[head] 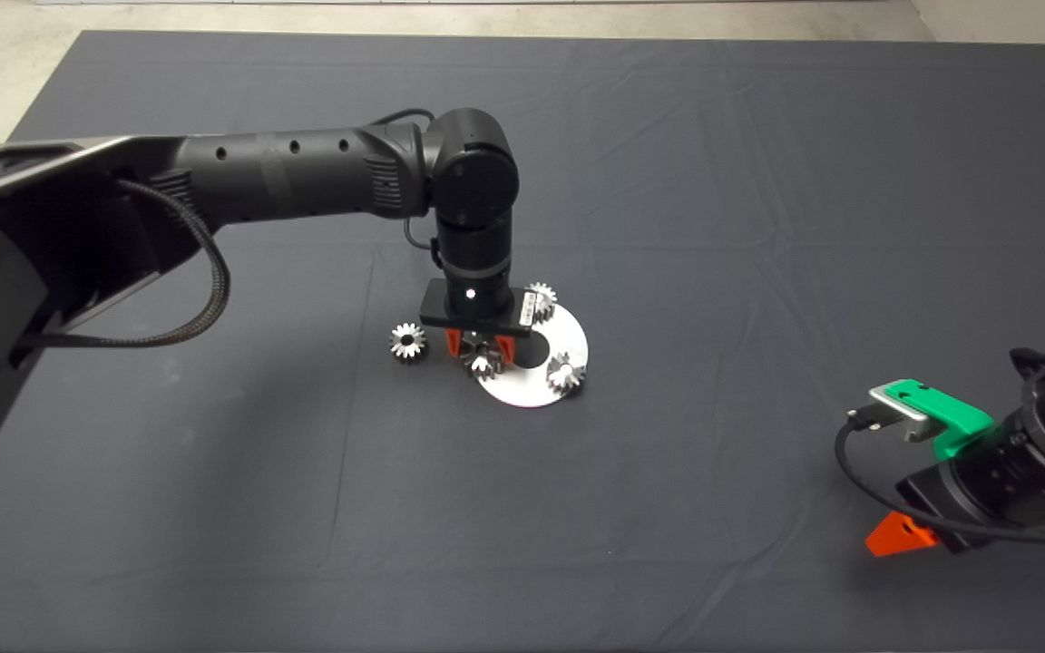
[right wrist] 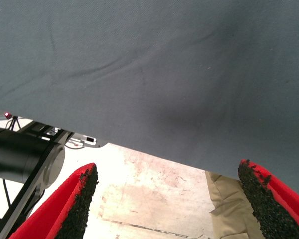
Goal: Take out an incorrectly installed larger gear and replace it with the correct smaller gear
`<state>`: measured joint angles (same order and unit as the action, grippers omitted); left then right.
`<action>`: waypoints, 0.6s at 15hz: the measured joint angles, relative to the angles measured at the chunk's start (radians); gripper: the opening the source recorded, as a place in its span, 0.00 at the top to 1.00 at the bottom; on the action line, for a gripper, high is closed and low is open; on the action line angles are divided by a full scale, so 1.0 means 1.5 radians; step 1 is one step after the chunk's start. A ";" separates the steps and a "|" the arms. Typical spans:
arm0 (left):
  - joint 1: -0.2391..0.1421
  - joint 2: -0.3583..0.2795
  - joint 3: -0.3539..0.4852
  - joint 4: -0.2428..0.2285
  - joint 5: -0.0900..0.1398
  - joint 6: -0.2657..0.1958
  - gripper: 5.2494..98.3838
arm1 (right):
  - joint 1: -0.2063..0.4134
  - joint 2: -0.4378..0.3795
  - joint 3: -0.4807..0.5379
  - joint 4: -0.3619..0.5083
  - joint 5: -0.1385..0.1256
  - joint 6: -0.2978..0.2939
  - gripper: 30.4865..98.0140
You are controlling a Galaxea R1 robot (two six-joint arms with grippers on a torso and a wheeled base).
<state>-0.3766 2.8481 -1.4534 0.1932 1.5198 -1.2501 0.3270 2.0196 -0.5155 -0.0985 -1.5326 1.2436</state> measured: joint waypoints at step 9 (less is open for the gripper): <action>-0.207 0.012 -0.011 -0.063 0.000 0.025 0.67 | 0.000 0.002 -0.009 0.000 0.000 0.002 0.35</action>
<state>-0.6871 2.8657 -1.4702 0.0986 1.5198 -1.2128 0.3270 2.0230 -0.5296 -0.0985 -1.5321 1.2464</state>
